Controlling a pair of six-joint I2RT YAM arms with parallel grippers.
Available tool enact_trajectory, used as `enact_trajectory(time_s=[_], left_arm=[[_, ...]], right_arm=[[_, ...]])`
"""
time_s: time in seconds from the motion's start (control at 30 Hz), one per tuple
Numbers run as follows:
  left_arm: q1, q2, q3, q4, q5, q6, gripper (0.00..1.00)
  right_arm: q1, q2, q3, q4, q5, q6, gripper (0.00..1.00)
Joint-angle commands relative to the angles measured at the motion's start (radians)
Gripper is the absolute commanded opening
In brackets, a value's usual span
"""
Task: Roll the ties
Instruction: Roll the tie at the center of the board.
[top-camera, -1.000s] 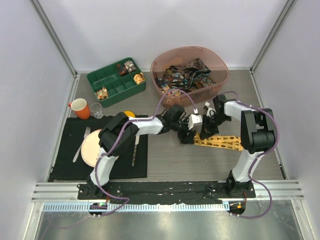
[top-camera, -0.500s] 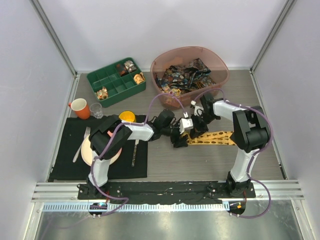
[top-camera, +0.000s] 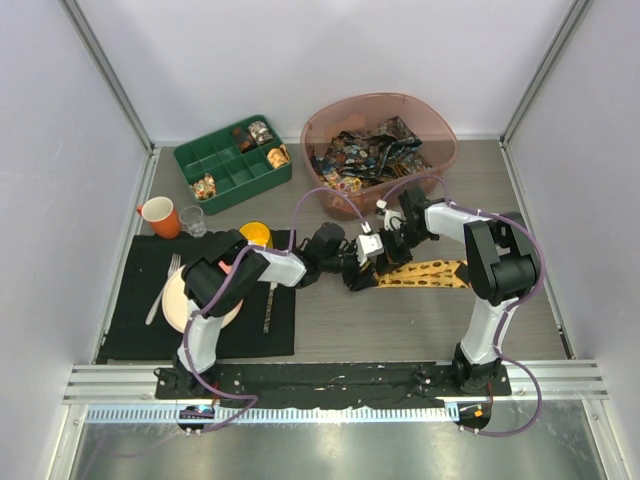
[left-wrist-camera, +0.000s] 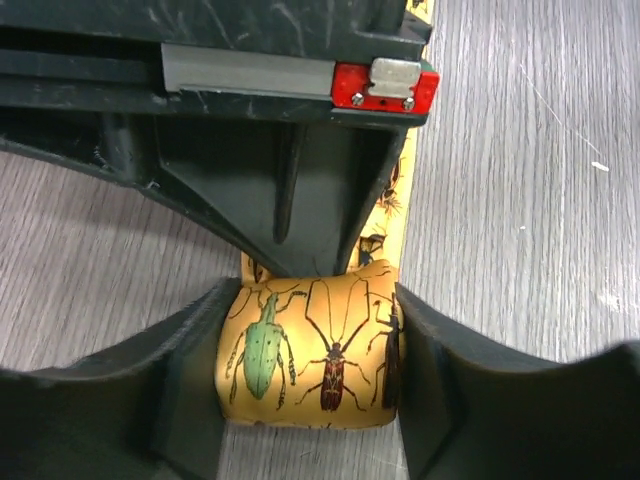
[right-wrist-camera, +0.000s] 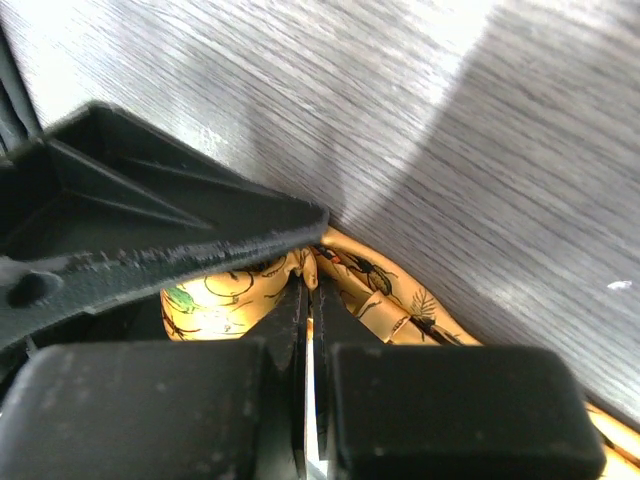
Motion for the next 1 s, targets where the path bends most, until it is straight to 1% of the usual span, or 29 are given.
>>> enact_trajectory(time_s=[0.0,0.03,0.07,0.1,0.13,0.17,0.2,0.23,0.27,0.3,0.37,0.4,0.5,0.63,0.7,0.73,0.77,0.87,0.97], left_arm=[[-0.014,0.046,-0.003,-0.037,-0.028,-0.003,0.48],[-0.017,0.034,-0.003,-0.062,-0.042,0.02,0.43],[-0.02,0.028,-0.004,-0.094,-0.055,0.043,0.34],[-0.022,0.02,-0.009,-0.14,-0.072,0.064,0.3],[-0.022,0.005,-0.012,-0.18,-0.085,0.104,0.27],[-0.023,-0.004,-0.012,-0.216,-0.098,0.13,0.22],[-0.023,-0.009,-0.017,-0.27,-0.114,0.147,0.19],[-0.023,-0.015,-0.015,-0.302,-0.128,0.182,0.17],[-0.025,-0.017,-0.014,-0.327,-0.139,0.196,0.13],[-0.025,-0.017,-0.008,-0.353,-0.144,0.204,0.12],[-0.025,-0.011,0.002,-0.404,-0.171,0.218,0.09],[-0.028,-0.006,0.012,-0.419,-0.176,0.226,0.08],[-0.03,0.005,0.032,-0.451,-0.197,0.235,0.07],[-0.034,0.011,0.055,-0.488,-0.202,0.264,0.07],[-0.039,0.006,0.068,-0.507,-0.207,0.288,0.08],[-0.037,0.005,0.075,-0.517,-0.202,0.298,0.08],[-0.037,0.002,0.095,-0.56,-0.196,0.307,0.09],[-0.039,-0.02,0.117,-0.606,-0.162,0.357,0.11],[-0.037,-0.032,0.182,-0.692,-0.145,0.397,0.13]], right_arm=[[0.013,0.04,-0.044,0.151,0.167,-0.07,0.01],[0.013,0.037,-0.041,0.148,0.163,-0.07,0.01],[0.011,0.033,-0.038,0.145,0.149,-0.069,0.01],[0.01,0.022,-0.021,0.126,0.141,-0.066,0.01],[0.007,0.014,-0.007,0.109,0.126,-0.064,0.04],[0.001,0.007,0.007,0.091,0.097,-0.06,0.11],[-0.013,-0.013,0.036,0.053,0.077,-0.04,0.15],[-0.022,-0.022,0.051,0.031,0.059,-0.034,0.18],[-0.03,-0.032,0.067,0.008,0.042,-0.027,0.2],[-0.05,-0.041,0.092,-0.041,0.01,-0.017,0.23],[-0.073,-0.067,0.111,-0.084,-0.012,-0.01,0.25],[-0.087,-0.071,0.117,-0.124,-0.029,0.023,0.26],[-0.144,-0.081,0.093,-0.199,-0.078,0.051,0.25],[-0.161,-0.079,-0.014,-0.19,-0.072,0.1,0.24],[-0.159,-0.055,-0.041,-0.133,-0.047,0.123,0.24],[-0.159,-0.047,-0.042,-0.11,-0.002,0.132,0.23],[-0.162,-0.023,-0.036,-0.081,0.017,0.146,0.23],[-0.177,0.028,-0.035,-0.07,0.097,0.14,0.21],[-0.206,0.08,-0.028,-0.069,0.152,0.146,0.21]])
